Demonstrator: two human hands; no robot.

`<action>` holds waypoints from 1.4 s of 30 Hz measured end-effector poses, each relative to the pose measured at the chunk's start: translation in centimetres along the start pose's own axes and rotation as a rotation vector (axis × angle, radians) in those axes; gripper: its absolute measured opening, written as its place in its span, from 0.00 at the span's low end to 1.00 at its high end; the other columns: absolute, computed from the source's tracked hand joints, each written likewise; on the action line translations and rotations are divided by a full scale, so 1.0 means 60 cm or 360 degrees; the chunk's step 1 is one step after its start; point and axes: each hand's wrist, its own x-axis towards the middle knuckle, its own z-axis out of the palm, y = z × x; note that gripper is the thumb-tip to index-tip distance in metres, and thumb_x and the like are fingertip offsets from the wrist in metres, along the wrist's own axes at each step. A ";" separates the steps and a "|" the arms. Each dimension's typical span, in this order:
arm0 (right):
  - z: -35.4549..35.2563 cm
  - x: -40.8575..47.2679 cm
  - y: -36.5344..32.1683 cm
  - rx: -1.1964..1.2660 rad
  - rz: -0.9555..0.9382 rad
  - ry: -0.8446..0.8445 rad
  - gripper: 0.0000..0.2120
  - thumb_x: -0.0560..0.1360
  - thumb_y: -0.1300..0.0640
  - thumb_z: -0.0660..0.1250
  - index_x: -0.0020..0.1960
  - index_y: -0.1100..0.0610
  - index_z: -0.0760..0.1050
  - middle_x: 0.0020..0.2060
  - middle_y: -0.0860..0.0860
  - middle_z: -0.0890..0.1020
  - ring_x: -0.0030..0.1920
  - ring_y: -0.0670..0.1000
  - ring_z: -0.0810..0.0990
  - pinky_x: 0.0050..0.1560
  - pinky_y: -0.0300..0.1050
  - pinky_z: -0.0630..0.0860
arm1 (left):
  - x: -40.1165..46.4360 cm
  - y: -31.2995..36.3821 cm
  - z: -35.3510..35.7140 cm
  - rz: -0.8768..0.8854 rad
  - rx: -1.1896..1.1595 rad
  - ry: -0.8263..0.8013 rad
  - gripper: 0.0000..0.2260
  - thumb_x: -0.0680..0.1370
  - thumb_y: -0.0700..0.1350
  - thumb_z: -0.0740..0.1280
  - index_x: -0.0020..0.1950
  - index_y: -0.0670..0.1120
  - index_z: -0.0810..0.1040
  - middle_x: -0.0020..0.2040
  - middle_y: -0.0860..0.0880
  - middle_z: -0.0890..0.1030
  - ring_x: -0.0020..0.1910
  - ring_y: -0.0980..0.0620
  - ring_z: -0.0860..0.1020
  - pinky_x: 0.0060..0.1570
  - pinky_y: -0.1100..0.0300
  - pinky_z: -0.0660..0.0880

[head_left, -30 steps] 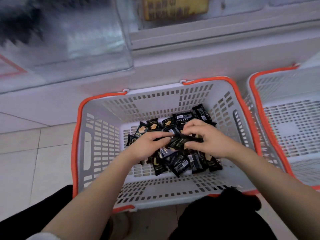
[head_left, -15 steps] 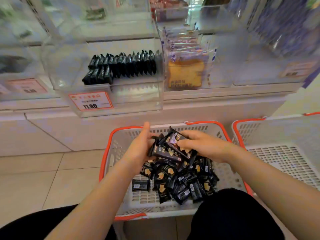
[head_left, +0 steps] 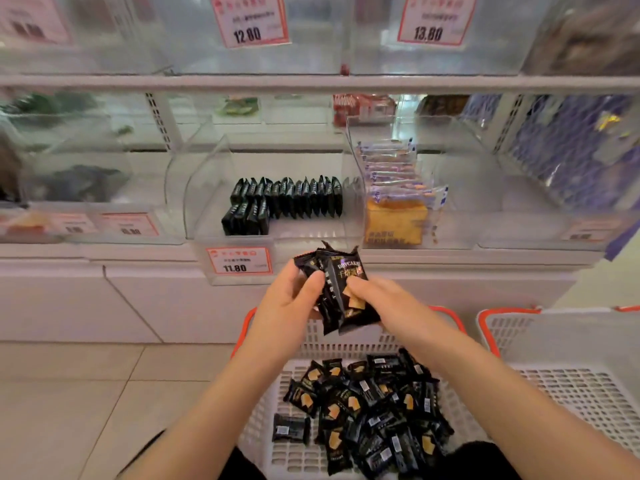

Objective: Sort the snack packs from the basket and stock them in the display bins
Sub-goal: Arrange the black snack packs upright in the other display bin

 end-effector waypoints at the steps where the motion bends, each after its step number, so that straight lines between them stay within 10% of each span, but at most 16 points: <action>1: 0.003 0.002 -0.012 -0.0087 -0.0034 0.0021 0.15 0.79 0.47 0.57 0.40 0.48 0.78 0.36 0.42 0.83 0.41 0.41 0.80 0.45 0.35 0.72 | 0.007 0.004 -0.009 0.0011 0.0021 -0.0045 0.10 0.80 0.46 0.59 0.47 0.60 0.77 0.46 0.56 0.83 0.45 0.57 0.82 0.41 0.62 0.78; 8: 0.037 0.049 -0.066 0.0210 -0.0231 0.0098 0.13 0.79 0.54 0.58 0.48 0.64 0.75 0.39 0.53 0.77 0.41 0.49 0.75 0.41 0.35 0.73 | 0.071 0.051 -0.069 0.0073 0.0071 -0.0250 0.10 0.73 0.54 0.62 0.53 0.61 0.77 0.50 0.53 0.83 0.50 0.53 0.81 0.55 0.48 0.76; 12: 0.032 0.114 -0.117 0.0294 -0.0175 0.0100 0.06 0.76 0.54 0.64 0.45 0.55 0.78 0.36 0.50 0.81 0.40 0.51 0.78 0.46 0.49 0.74 | 0.134 0.077 -0.113 0.0171 0.0369 -0.0018 0.16 0.77 0.52 0.62 0.64 0.57 0.68 0.49 0.53 0.80 0.46 0.58 0.79 0.51 0.67 0.73; 16: 0.006 0.191 -0.152 -0.0154 -0.0174 0.0432 0.15 0.68 0.46 0.69 0.49 0.55 0.75 0.43 0.52 0.82 0.46 0.53 0.80 0.53 0.52 0.75 | 0.195 0.089 -0.160 0.0261 0.1016 0.0154 0.07 0.77 0.47 0.63 0.54 0.49 0.75 0.42 0.60 0.77 0.39 0.66 0.74 0.39 0.78 0.68; 24: 0.023 0.322 -0.142 -0.1607 0.0155 0.0365 0.15 0.68 0.46 0.66 0.34 0.55 0.67 0.32 0.50 0.75 0.35 0.53 0.76 0.33 0.41 0.70 | 0.301 0.047 -0.185 0.0037 0.2424 -0.0611 0.19 0.76 0.51 0.65 0.63 0.46 0.70 0.60 0.46 0.72 0.60 0.45 0.71 0.55 0.50 0.73; 34: 0.063 0.399 -0.098 -0.1551 0.0186 0.0202 0.25 0.74 0.39 0.62 0.32 0.59 0.65 0.29 0.51 0.70 0.30 0.51 0.70 0.27 0.42 0.64 | 0.327 0.001 -0.172 -0.0050 0.2425 -0.0835 0.27 0.71 0.62 0.67 0.60 0.44 0.69 0.57 0.46 0.71 0.55 0.45 0.74 0.47 0.52 0.70; 39: 0.056 0.389 -0.100 -0.0767 0.0207 0.0056 0.16 0.72 0.55 0.67 0.30 0.57 0.66 0.26 0.52 0.71 0.31 0.52 0.73 0.38 0.45 0.75 | 0.328 0.002 -0.169 -0.0045 0.2526 -0.0759 0.25 0.73 0.60 0.66 0.59 0.43 0.68 0.57 0.45 0.72 0.56 0.44 0.74 0.44 0.53 0.69; 42: 0.044 0.374 -0.093 -0.1160 0.0114 -0.0146 0.15 0.68 0.57 0.72 0.33 0.55 0.65 0.29 0.49 0.69 0.31 0.49 0.70 0.31 0.39 0.67 | 0.330 -0.001 -0.169 -0.0012 0.2632 -0.0692 0.22 0.75 0.56 0.65 0.60 0.44 0.67 0.57 0.45 0.72 0.56 0.44 0.75 0.41 0.53 0.68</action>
